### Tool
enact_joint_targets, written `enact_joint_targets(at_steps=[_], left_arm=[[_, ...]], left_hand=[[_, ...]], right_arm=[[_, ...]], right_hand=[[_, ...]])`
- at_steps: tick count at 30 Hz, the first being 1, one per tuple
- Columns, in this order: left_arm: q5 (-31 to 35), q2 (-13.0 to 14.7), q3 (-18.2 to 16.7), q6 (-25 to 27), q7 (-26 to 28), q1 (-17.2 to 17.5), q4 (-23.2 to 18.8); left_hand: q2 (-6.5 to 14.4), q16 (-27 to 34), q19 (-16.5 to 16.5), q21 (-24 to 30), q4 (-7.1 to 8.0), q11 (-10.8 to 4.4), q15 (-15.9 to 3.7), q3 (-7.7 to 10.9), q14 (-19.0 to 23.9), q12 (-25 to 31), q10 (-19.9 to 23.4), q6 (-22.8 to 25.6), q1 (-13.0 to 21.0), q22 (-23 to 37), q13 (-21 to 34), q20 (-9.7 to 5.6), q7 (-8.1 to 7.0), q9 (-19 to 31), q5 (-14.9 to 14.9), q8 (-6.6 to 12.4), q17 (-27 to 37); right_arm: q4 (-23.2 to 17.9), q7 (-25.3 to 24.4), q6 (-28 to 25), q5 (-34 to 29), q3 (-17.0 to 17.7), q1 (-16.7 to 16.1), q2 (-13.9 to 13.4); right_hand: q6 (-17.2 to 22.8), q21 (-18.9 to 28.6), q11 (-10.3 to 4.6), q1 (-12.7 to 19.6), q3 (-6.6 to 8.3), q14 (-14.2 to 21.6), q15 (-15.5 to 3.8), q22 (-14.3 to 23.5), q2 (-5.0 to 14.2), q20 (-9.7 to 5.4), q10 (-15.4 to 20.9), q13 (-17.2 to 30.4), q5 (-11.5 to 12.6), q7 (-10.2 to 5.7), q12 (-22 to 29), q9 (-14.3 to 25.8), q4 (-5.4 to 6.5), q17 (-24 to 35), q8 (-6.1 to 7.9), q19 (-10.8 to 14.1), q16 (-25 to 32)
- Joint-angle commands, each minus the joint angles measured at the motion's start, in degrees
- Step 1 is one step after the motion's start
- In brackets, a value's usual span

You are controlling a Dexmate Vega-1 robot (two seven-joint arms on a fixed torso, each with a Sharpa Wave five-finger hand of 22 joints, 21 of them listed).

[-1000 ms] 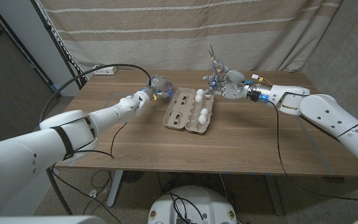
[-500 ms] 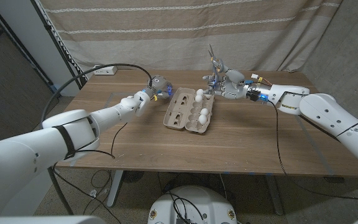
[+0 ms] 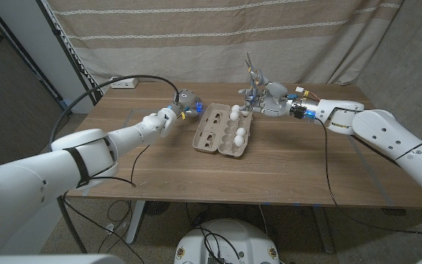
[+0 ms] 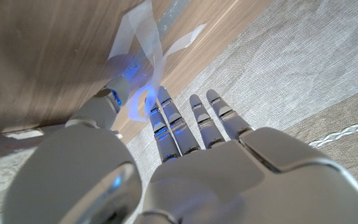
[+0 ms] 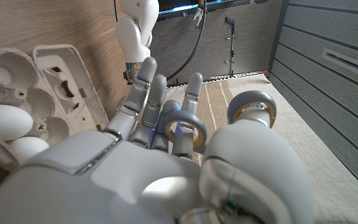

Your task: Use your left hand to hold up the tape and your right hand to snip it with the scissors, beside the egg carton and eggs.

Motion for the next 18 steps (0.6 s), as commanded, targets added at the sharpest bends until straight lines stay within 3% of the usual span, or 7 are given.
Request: enact_joint_targets(at_steps=[1, 18], left_arm=[[-0.4, 0.1, 0.1, 0.5, -0.8, -0.1, 0.3], [-1.3, -0.6, 0.4, 0.2, -0.7, -0.5, 1.8]], left_hand=[[0.0, -0.2, 0.3, 0.2, -0.23, 0.01, -9.71, -0.21, -0.3, -0.3, -0.3, -0.2, 0.8, 0.2, 0.0, -1.29, -0.22, 0.2, -0.1, -0.13, 0.0], [-0.2, -0.2, 0.1, 0.2, -0.15, 0.02, -9.56, -0.42, -0.3, -0.5, -0.5, -0.4, 1.0, 0.2, -0.2, -1.17, -0.20, 0.2, -0.2, -0.32, 0.0]], right_arm=[[0.8, 0.7, -0.4, -0.2, -0.5, 0.8, 0.4], [1.1, 0.4, -0.8, -0.2, -0.6, 1.1, 0.6]], right_hand=[[-3.8, 0.6, -0.19, 0.0, -0.21, -0.3, -1.48, 0.0, 0.51, -0.04, 0.2, 0.3, -0.3, 4.52, 0.4, 0.2, -0.14, 0.0, -0.14, -0.3, 0.4], [-3.6, 1.0, -0.26, 0.0, -0.30, -0.2, -1.57, -0.1, 0.62, -0.06, 0.4, -0.1, -0.3, 4.44, 0.1, 0.6, -0.20, -0.2, -0.39, -0.4, 0.4]])
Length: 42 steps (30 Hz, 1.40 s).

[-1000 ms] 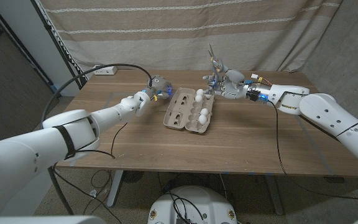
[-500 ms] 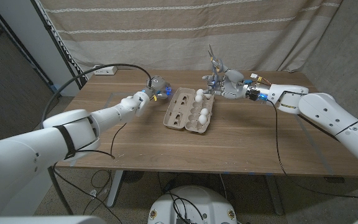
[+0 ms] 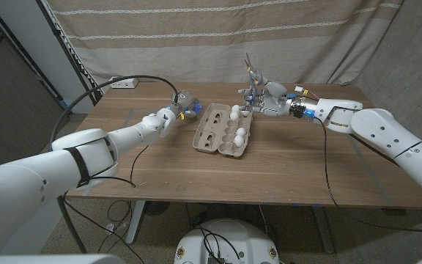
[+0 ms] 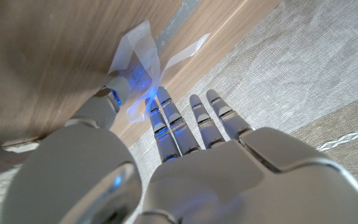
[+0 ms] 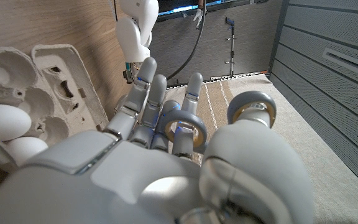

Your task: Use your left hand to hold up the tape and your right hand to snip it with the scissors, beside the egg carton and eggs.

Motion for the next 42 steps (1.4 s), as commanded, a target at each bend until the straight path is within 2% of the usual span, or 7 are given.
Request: enact_joint_targets(at_steps=[1, 8, 16, 21, 24, 36, 42], left_arm=[[-0.6, 0.0, 0.0, 0.5, 0.0, -0.1, 0.3], [-0.8, -0.1, -0.2, 1.8, 0.4, 0.1, 0.1], [-1.0, 0.7, -0.3, 2.1, -0.3, 0.3, -1.1], [-0.8, 1.0, -0.3, 2.6, -1.5, 0.4, -1.7], [-0.6, 0.8, -0.2, 2.5, -1.4, 0.3, -1.2], [-1.1, -1.5, 0.3, 1.7, 0.5, -0.4, 2.4], [-2.2, -1.5, -0.2, 1.3, 3.7, -0.1, 2.6]], left_hand=[[-0.2, -0.2, 0.1, 0.2, 0.11, 0.02, -9.54, -0.21, -0.3, 0.0, -0.5, -0.2, 0.5, 0.2, 0.1, -1.14, 0.02, 0.2, -0.1, -0.09, 0.0], [1.9, 0.6, 0.5, 0.3, 1.08, -0.05, -9.71, 0.35, 1.3, 0.4, 0.8, -0.4, 1.3, 0.2, 0.2, -1.23, 0.04, 0.2, -0.6, -0.45, 0.4], [1.1, 0.8, 0.6, 0.3, 1.01, 0.07, -9.65, 0.10, 1.9, 1.3, 3.6, 0.1, 1.1, 0.2, 0.5, -1.19, 0.10, 0.2, -1.2, -0.46, 0.5], [0.9, 1.2, 0.5, 0.3, 1.03, 0.01, -9.70, 0.32, 3.8, 2.8, 9.1, 3.0, 1.1, 0.2, 0.9, -1.02, 0.18, 0.1, -1.8, 0.28, 0.6], [0.9, 1.2, 0.8, 0.3, 0.73, 0.01, -9.66, 0.88, 4.9, 3.0, 11.0, 6.8, 1.6, 0.2, 0.9, -0.94, 0.11, 0.1, -2.1, 1.35, 0.6], [3.2, 2.4, 1.7, 0.5, 0.97, -0.13, -10.11, 3.06, 8.7, 3.4, 14.0, 8.7, 4.3, 0.2, 1.3, -1.56, 0.25, 0.0, -2.9, 1.45, 1.2], [3.9, 4.7, 2.0, 0.5, 0.44, -0.12, -10.54, 1.50, 13.0, 5.3, 16.7, 8.2, 7.0, 0.2, 2.9, -1.69, 0.33, -0.1, -4.6, 0.72, 3.0]], right_arm=[[0.3, -0.1, -0.3, -0.1, -0.2, 0.3, 0.3], [0.3, -0.1, -0.4, -0.1, -0.4, 0.5, 0.4], [0.1, -0.9, -1.0, 0.2, -0.4, 0.6, 0.5], [0.1, -0.8, -1.0, 0.2, -0.5, 0.7, 0.7], [0.2, -0.7, -0.9, 0.1, -0.5, 0.7, 0.7], [0.3, -1.0, -1.1, 0.0, -0.5, 1.0, 0.7], [0.9, -0.6, -1.2, -0.1, -0.7, 1.4, 0.9]], right_hand=[[-3.8, 0.6, -0.29, 0.1, -0.33, -0.3, -1.51, 0.2, 0.37, 0.13, 0.4, 0.2, -0.3, 4.19, 0.2, 0.3, -0.19, 0.1, -0.11, -0.2, 0.4], [-3.7, 0.7, -0.24, 0.2, -0.31, -0.3, -1.69, 0.2, 0.46, 0.10, 0.5, 0.1, -0.4, 4.18, 0.2, 0.5, -0.26, 0.1, -0.18, -0.3, 0.5], [-3.5, 0.9, -0.26, 0.3, -0.26, -0.3, -1.65, 0.1, 0.61, 0.03, 0.4, 0.5, -0.4, 4.20, 0.4, 0.6, -0.34, 0.0, -0.24, -0.2, 0.4], [-3.3, 1.0, -0.41, 0.4, -0.23, -0.1, -1.61, 0.1, 0.74, 0.08, 0.6, -0.3, -0.4, 4.09, -0.1, 0.8, -0.40, -0.2, -0.33, -0.3, 0.5], [-3.2, 1.1, -0.24, 0.3, -0.29, -0.2, -1.62, 0.1, 0.68, 0.05, 0.6, 0.2, -0.5, 4.08, 0.2, 0.9, -0.41, 0.0, -0.35, -0.3, 0.7], [-3.0, 1.4, -0.32, 0.5, -0.22, -0.2, -1.66, 0.1, 0.83, -0.07, 0.7, 0.3, -0.5, 4.02, 0.3, 1.2, -0.55, -0.2, -0.43, -0.3, 0.7], [-2.7, 1.5, -0.45, 1.0, -0.05, -0.2, -1.73, 0.0, 1.01, -0.10, 0.6, 0.4, -0.5, 3.96, 0.4, 1.3, -0.76, -0.2, -0.42, -0.3, 0.8]])
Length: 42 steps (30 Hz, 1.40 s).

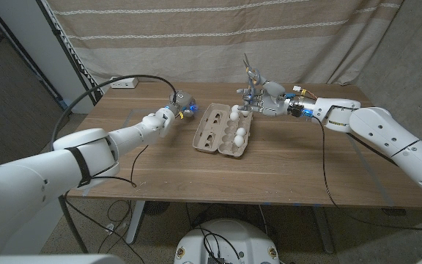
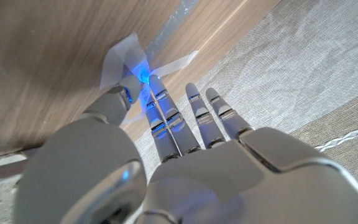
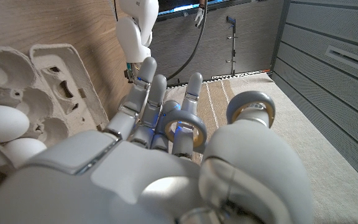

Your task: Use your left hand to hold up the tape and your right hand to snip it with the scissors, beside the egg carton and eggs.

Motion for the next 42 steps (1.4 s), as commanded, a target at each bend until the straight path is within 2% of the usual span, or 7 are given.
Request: enact_joint_targets(at_steps=[1, 19, 24, 27, 31, 35, 42], left_arm=[[-1.4, -0.8, -0.2, -0.7, 3.7, 0.0, 1.4], [-4.7, -0.5, -2.7, -3.0, 12.1, 1.6, 1.1], [-5.0, 0.2, -3.5, -3.3, 13.7, 2.3, -0.1], [-5.3, -0.1, -4.0, -4.0, 16.2, 2.6, 0.7], [-6.0, -0.1, -4.6, -4.8, 18.0, 3.0, 0.7], [-6.6, 0.2, -5.3, -5.2, 18.3, 3.4, 0.0], [-7.9, 0.7, -6.7, -6.1, 18.4, 4.1, -1.1]], left_hand=[[0.3, 1.6, 0.6, 0.5, -0.33, 0.05, -10.23, -1.15, 3.0, 1.6, 1.6, -0.2, 2.1, 0.2, 1.4, -1.71, 0.13, 0.1, -1.1, -0.55, 1.4], [2.3, 5.3, 3.2, 1.4, -0.46, 0.35, -10.68, -6.17, 15.6, 15.7, 6.8, 3.3, 13.0, 0.8, 13.8, -2.33, 0.41, 0.5, -5.0, -2.70, 8.2], [2.7, 5.9, 3.8, 1.7, -0.27, 0.47, -10.65, -7.17, 18.0, 19.7, 5.7, 3.7, 16.5, 1.1, 18.1, -2.44, 0.42, 0.8, -5.5, -3.05, 10.7], [3.1, 8.0, 4.8, 2.3, -0.13, 0.75, -10.82, -8.60, 24.3, 22.9, 3.4, 4.6, 19.2, 1.3, 22.4, -2.60, 0.57, 1.1, -5.9, -2.96, 14.2], [3.0, 7.5, 5.5, 2.7, 0.02, 0.89, -10.79, -8.67, 27.3, 23.8, 1.6, 9.8, 20.4, 1.4, 23.7, -2.61, 0.72, 1.7, -6.2, -1.16, 15.3], [4.1, 4.2, 5.6, 3.2, 1.60, 1.08, -10.73, -7.73, 28.3, 24.4, 1.6, 21.5, 18.9, 1.7, 24.0, -2.23, 1.58, 3.2, -6.5, 3.79, 16.2], [4.9, 3.1, 5.6, 3.4, 1.90, 1.02, -10.70, -7.30, 28.8, 25.2, 2.8, 23.2, 17.5, 1.7, 24.5, -2.40, 2.49, 4.4, -6.6, 5.47, 16.5]], right_arm=[[0.7, 0.3, -0.1, -0.1, -0.3, 0.5, 0.3], [0.4, 0.0, -0.1, 0.2, 0.0, -0.1, 0.3], [0.1, -0.4, 0.0, 0.0, 0.0, -0.2, 0.2], [0.0, -0.5, -0.1, 0.1, 0.0, -0.2, 0.3], [0.0, -0.4, -0.2, 0.1, -0.1, -0.1, 0.3], [0.0, -0.5, -0.3, 0.3, -0.1, -0.1, 0.3], [0.0, -0.7, -0.4, 0.3, -0.1, 0.0, 0.3]], right_hand=[[-3.2, 0.4, -0.39, 0.5, 0.00, -0.1, -1.62, 0.0, 0.51, -0.04, 0.6, 0.0, 0.0, 3.66, 0.0, 0.3, -0.40, 0.0, -0.02, -0.3, 0.4], [-2.7, 0.7, -0.46, 0.9, 0.16, 0.0, -1.71, 0.0, 0.69, -0.15, 0.9, 0.2, -0.1, 3.60, 0.2, 0.8, -0.66, -0.3, -0.04, -0.3, 0.7], [-2.7, 0.9, -0.55, 0.9, 0.19, 0.0, -1.78, 0.0, 0.82, -0.18, 0.9, 0.0, -0.1, 3.71, 0.1, 1.0, -0.63, -0.6, -0.12, -0.4, 0.7], [-2.7, 0.9, -0.55, 0.9, 0.21, 0.0, -1.80, 0.0, 0.82, -0.24, 0.8, 0.2, -0.1, 3.60, 0.2, 1.1, -0.68, -0.6, -0.12, -0.4, 0.7], [-2.7, 1.0, -0.55, 1.0, 0.21, 0.0, -1.61, 0.0, 0.79, -0.27, 0.9, 0.1, -0.2, 3.59, 0.2, 1.1, -0.73, -0.6, -0.14, -0.3, 0.8], [-2.7, 1.0, -0.56, 0.9, 0.19, 0.0, -1.76, -0.1, 0.83, -0.29, 0.9, 0.2, -0.2, 3.69, 0.2, 1.2, -0.66, -0.7, -0.17, -0.3, 0.8], [-2.6, 1.1, -0.56, 1.0, 0.22, 0.1, -1.92, -0.1, 0.90, -0.36, 0.9, 0.2, -0.2, 3.67, 0.2, 1.3, -0.70, -0.8, -0.21, -0.4, 0.8]])
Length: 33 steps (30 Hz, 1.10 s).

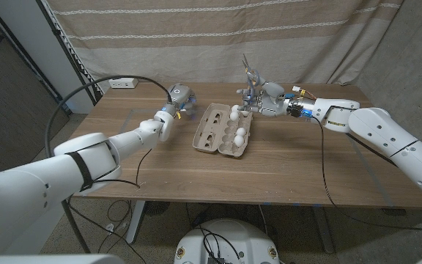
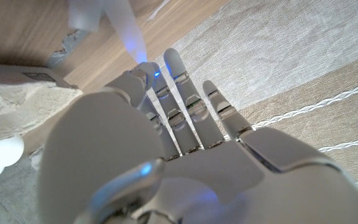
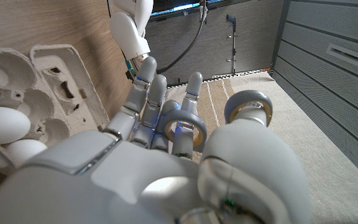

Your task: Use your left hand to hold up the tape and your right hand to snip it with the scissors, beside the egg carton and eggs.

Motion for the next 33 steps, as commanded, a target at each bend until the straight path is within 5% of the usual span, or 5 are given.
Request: enact_joint_targets(at_steps=[1, 10, 18, 23, 33], left_arm=[[-2.4, 0.7, -2.6, -1.8, 1.9, 1.4, -1.7], [-3.8, 0.4, -4.3, -4.8, 4.8, 2.0, -1.2], [-5.2, 0.5, -5.6, -8.0, 6.7, 2.5, -1.2], [-6.6, 1.4, -7.3, -9.2, 6.7, 3.6, -3.6], [-10.5, 3.4, -12.4, -11.4, 3.5, 6.9, -11.0]], left_hand=[[0.7, -0.3, 0.3, 0.4, 0.34, -0.48, -3.13, 0.16, 0.8, 6.3, 1.2, 0.6, -1.0, 0.3, 14.9, -2.02, 0.38, 0.6, -0.1, 0.67, 0.4], [2.9, -0.9, 1.7, 1.4, 0.96, -0.56, -3.06, 0.73, 5.9, 8.3, 0.3, -2.4, -3.2, 0.4, 17.9, -2.45, 0.05, 4.1, -0.1, 2.59, 0.5], [3.7, -3.5, 3.9, 2.8, -0.24, -0.74, -3.05, 0.57, 12.1, 8.7, -3.6, -3.1, -4.4, 0.4, 20.1, -5.00, 0.82, 8.5, -0.2, 6.31, -3.0], [3.0, -4.1, 3.9, 3.2, -1.21, -0.50, -3.08, 0.42, 14.3, 9.0, -2.5, -1.0, -3.9, 0.4, 19.6, -6.70, 1.51, 6.8, -0.2, 6.75, -4.1], [2.4, -4.5, 3.4, 3.3, -1.33, -0.37, -3.03, 0.58, 16.5, 8.6, -0.9, 0.7, -3.6, 0.3, 17.8, -7.37, 2.13, 4.5, 0.0, 6.62, -4.9]], right_arm=[[-0.1, -0.3, -0.2, 0.2, 0.0, 0.0, 0.0], [0.0, -0.2, -0.4, 0.4, 0.0, 0.0, 0.1], [0.0, 0.0, -0.3, 0.5, 0.0, 0.0, 0.1], [-0.1, -0.1, -0.2, 0.4, 0.0, -0.1, 0.0], [-0.3, -0.1, 0.1, 0.6, 0.3, -0.6, -0.1]], right_hand=[[-2.9, 0.6, -0.45, 0.3, -0.02, -0.2, -1.87, 0.1, 0.23, -0.04, 0.8, -0.3, -0.2, 3.28, 0.0, 0.3, -0.19, 0.3, -0.06, -0.1, 0.5], [-3.0, 0.7, -0.64, 0.2, -0.11, -0.1, -1.99, 0.1, 0.27, 0.01, 0.8, -0.2, -0.3, 3.25, 0.1, 0.5, -0.15, 0.0, -0.24, -0.2, 0.2], [-2.9, 0.9, -0.70, 0.3, -0.11, -0.1, -1.88, 0.1, 0.32, -0.12, 0.6, 0.1, -0.3, 3.24, 0.3, 0.6, -0.19, 0.0, -0.41, -0.2, 0.3], [-2.9, 1.0, -0.69, 0.3, -0.14, -0.1, -2.03, 0.1, 0.32, -0.15, 0.7, -0.3, -0.3, 3.23, 0.0, 0.6, -0.21, -0.1, -0.58, -0.3, 0.3], [-2.8, 1.1, -0.70, 0.4, -0.02, -0.2, -2.04, 0.0, 0.54, -0.14, 0.6, -0.4, -0.3, 3.18, -0.1, 0.6, -0.27, -0.1, -0.84, -0.3, 0.4]])
